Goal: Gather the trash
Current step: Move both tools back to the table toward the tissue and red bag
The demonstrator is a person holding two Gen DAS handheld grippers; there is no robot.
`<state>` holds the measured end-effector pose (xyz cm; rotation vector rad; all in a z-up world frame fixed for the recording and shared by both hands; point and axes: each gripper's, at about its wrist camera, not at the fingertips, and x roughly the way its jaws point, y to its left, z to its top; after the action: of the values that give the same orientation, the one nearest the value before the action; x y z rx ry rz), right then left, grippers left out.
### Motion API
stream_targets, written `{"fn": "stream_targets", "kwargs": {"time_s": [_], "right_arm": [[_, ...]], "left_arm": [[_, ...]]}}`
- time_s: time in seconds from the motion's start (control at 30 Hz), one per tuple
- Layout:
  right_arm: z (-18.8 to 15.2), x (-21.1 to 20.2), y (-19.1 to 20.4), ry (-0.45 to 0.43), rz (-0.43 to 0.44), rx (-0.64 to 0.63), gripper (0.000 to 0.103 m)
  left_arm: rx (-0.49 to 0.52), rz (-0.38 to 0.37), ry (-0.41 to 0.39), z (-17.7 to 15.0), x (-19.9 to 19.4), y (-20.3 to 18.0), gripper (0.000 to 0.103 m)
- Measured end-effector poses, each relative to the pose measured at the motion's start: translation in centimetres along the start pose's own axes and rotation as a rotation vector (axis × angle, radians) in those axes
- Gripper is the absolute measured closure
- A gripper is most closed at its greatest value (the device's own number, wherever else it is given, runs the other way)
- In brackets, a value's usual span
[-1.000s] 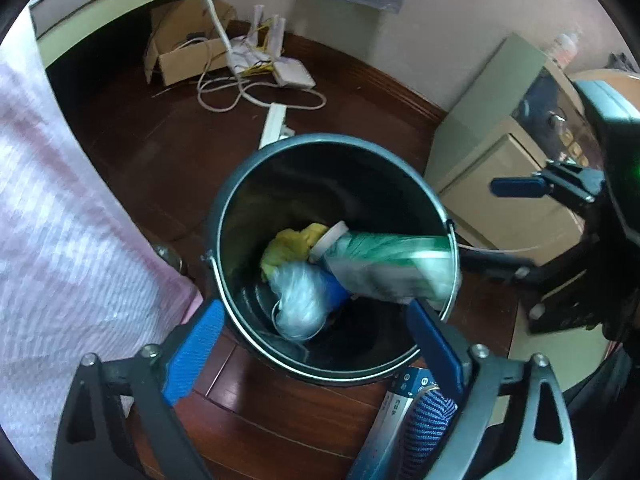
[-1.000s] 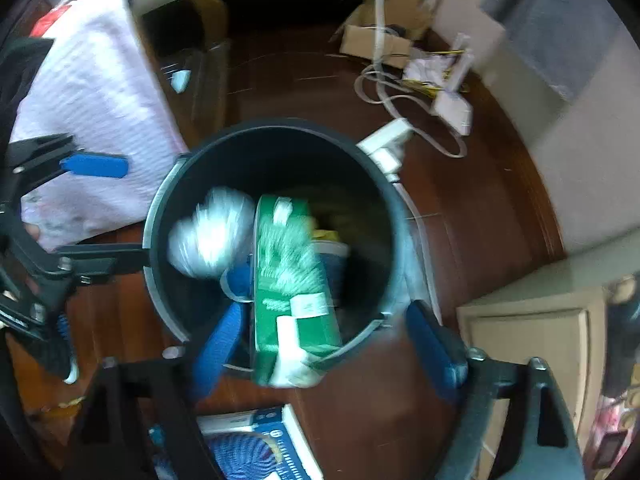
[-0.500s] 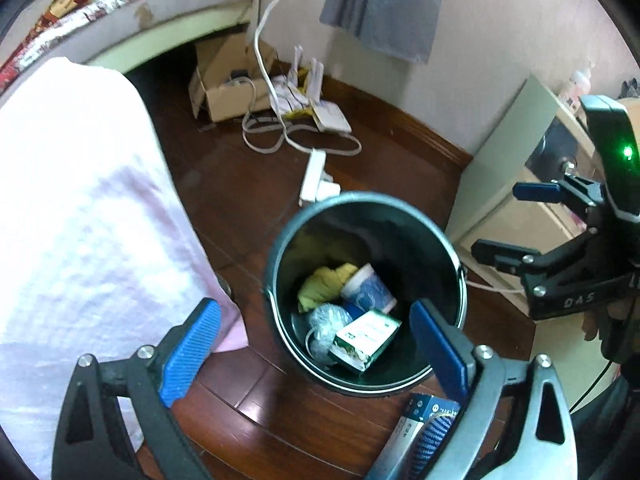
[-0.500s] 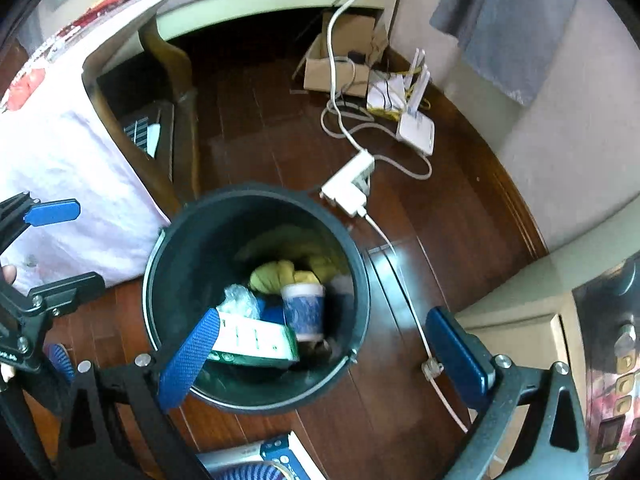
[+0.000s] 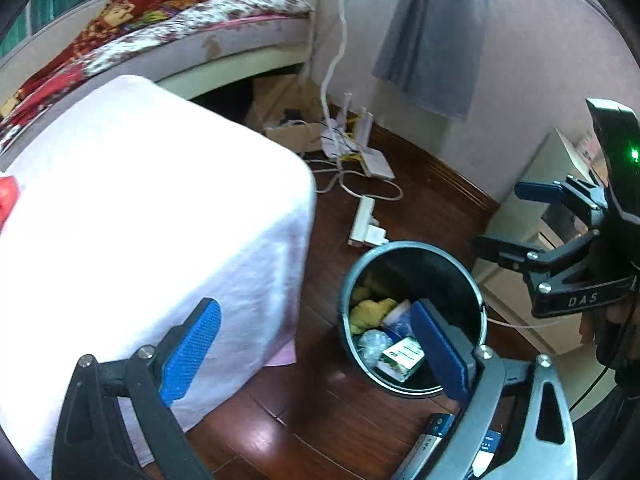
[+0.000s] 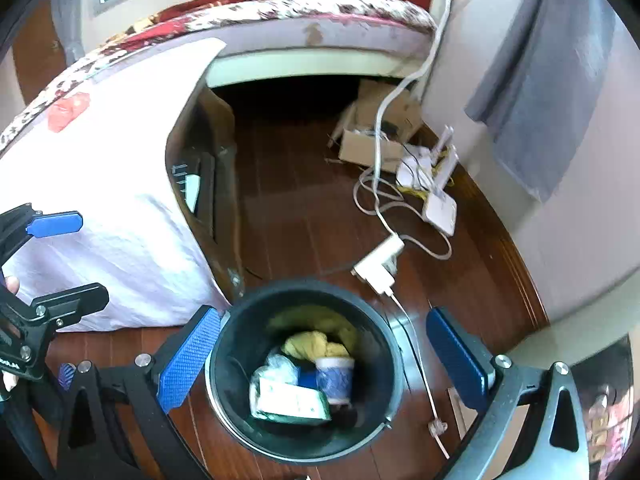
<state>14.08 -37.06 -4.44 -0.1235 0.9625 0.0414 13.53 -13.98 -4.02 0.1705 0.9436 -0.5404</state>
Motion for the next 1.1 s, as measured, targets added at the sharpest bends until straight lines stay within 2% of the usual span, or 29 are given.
{"fn": "stream_targets", "kwargs": {"time_s": [0.53,0.97,1.1], "right_arm": [[6.4,-1.4,7.3,-0.113,0.090,-0.086,0.000],[12.4,-0.8,19.2,-0.188,0.215,-0.184,0.000],[14.6,-0.4,23.8,-0.192,0.273,-0.228,0.000]], "left_arm": [[-0.116,0.123,-0.073,-1.3,-4.0,6.6,0.006],[-0.337,0.292,-0.136,-5.5,-9.5,18.7,0.007],[-0.424,0.342,-0.153,-7.0,-11.3,23.4,0.011]]}}
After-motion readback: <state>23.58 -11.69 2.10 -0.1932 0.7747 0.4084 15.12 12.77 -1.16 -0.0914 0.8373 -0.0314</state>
